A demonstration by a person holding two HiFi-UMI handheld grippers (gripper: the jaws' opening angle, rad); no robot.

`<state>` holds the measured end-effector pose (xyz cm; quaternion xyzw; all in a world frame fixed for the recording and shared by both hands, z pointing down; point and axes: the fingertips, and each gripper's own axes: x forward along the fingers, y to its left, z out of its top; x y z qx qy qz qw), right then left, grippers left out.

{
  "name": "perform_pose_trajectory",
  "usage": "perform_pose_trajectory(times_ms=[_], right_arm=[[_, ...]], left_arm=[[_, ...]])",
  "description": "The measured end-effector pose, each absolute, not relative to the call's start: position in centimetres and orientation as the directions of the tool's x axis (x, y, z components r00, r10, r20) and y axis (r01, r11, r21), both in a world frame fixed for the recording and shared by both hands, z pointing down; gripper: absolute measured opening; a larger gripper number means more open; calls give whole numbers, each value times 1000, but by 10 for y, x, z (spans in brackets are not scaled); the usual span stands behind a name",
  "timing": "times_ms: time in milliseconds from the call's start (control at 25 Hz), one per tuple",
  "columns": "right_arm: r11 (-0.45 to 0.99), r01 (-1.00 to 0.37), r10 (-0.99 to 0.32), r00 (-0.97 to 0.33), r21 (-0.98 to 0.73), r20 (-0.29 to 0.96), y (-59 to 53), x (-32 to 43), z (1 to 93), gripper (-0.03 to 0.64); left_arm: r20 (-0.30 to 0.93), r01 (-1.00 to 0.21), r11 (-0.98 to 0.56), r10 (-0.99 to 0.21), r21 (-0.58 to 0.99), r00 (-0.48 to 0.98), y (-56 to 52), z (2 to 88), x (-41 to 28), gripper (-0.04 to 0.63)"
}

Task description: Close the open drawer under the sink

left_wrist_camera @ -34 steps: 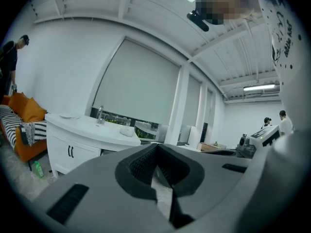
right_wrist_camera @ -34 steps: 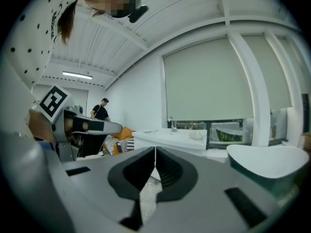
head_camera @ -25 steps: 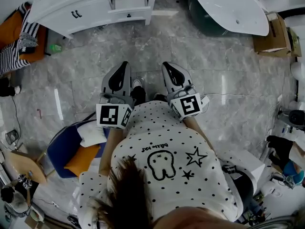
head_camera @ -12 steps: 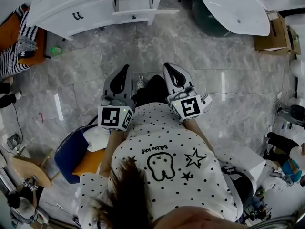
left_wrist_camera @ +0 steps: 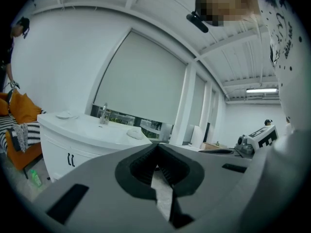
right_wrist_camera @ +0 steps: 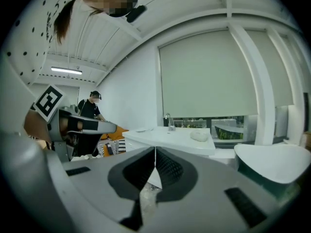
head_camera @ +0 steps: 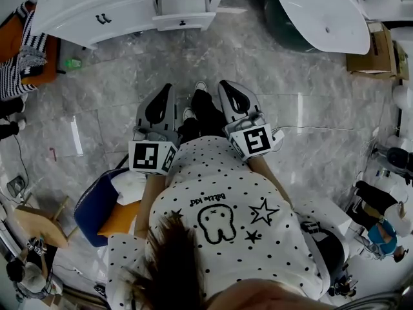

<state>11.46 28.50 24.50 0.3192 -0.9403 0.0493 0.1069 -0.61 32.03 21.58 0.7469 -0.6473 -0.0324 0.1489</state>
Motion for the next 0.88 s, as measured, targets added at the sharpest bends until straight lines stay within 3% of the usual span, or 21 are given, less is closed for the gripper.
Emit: perform_pose_trajectory(times_ms=[880], right_arm=[[819, -573, -557, -801, -16, 220, 144, 123, 251, 14]], left_arm=[[119, -965, -47, -990, 259, 80, 194, 219, -11, 3]])
